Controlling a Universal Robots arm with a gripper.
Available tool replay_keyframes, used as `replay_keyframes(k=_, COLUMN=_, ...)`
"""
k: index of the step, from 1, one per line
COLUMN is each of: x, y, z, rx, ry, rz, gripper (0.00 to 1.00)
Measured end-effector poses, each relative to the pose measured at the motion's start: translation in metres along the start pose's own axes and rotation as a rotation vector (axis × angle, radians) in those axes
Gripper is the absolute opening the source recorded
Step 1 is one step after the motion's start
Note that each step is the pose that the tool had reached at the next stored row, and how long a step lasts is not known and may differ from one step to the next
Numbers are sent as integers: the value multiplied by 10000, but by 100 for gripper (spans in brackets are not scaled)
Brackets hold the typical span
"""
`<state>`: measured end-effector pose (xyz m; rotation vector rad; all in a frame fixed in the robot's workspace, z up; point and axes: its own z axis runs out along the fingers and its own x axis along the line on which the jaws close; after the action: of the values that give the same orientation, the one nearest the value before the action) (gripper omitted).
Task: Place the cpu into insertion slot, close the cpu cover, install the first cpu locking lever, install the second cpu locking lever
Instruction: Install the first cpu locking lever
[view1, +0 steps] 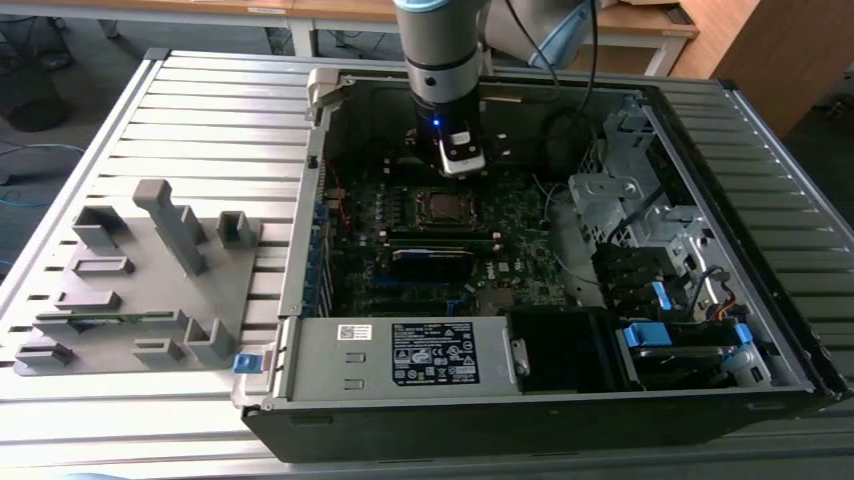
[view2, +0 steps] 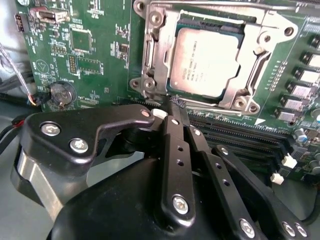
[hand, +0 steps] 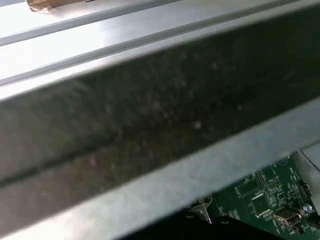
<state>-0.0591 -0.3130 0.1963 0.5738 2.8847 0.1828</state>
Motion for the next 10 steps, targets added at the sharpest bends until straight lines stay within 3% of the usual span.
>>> replay_keyframes(k=2, x=-2, y=-7, z=3, rx=45, ry=-16, rz=-9, gripper=11)
replay_keyframes(k=10, x=-3, y=-7, z=4, rx=47, ry=-18, rz=-11, gripper=11)
